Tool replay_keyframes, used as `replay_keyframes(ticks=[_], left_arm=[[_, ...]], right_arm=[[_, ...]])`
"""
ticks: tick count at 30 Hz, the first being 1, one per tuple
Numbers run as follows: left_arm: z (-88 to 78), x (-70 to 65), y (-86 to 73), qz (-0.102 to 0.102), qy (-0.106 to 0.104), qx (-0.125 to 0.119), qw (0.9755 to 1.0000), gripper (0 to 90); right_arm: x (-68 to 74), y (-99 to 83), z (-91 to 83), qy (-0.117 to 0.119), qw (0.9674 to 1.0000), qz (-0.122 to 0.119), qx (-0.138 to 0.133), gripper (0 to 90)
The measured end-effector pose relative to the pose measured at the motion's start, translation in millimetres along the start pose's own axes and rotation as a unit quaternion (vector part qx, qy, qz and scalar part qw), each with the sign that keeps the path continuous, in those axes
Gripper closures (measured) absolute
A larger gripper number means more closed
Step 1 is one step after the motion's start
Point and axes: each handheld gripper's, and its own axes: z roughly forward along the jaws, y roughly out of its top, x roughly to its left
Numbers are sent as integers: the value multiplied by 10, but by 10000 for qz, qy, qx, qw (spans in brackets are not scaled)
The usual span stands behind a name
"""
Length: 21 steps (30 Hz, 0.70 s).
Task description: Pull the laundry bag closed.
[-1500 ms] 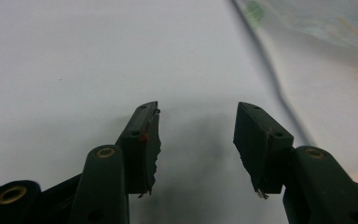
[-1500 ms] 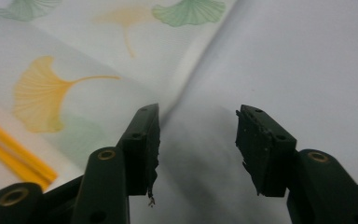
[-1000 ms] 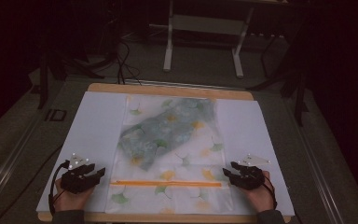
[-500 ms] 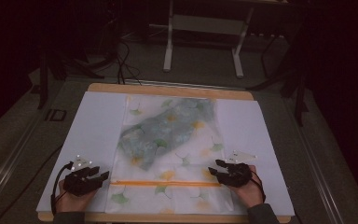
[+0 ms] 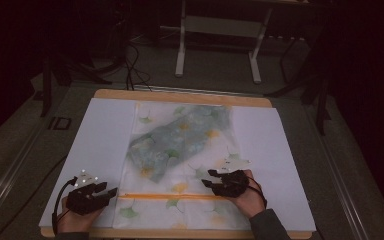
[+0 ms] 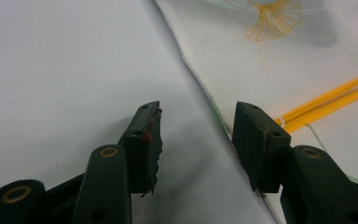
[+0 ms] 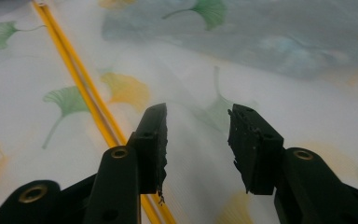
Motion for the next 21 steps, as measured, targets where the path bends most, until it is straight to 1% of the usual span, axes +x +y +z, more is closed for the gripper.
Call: replay_keyframes(ticks=[1,2,6,8,9,12,13,14,21], left_arm=[[0,0,0,0,0,0,10000,520],[-9,-2,-10,-6,-3,13,10000,520],[-27,-10,-29,-7,-22,53,10000,522],[-37,-16,-35,-10,-32,66,10000,522],[-50,-17,-43,17,-34,67,10000,525],[-64,-17,-56,-18,-51,73,10000,528],[-64,-17,-56,-18,-51,73,10000,531],[-65,-15,-58,-42,-57,76,9999,532],[-64,-20,-55,-1,-76,117,9999,537]], right_arm=[[0,0,0,0,10000,0,0,571],[54,57,74,91,9999,-83,50,575],[154,159,209,241,9994,-223,142,583],[172,180,234,272,9992,-258,154,585],[225,243,302,361,9986,-348,194,586],[272,317,387,451,9977,-435,242,588],[272,317,387,451,9977,-435,242,588],[303,375,449,526,9969,-510,273,590],[396,535,632,715,9939,-758,375,604]])
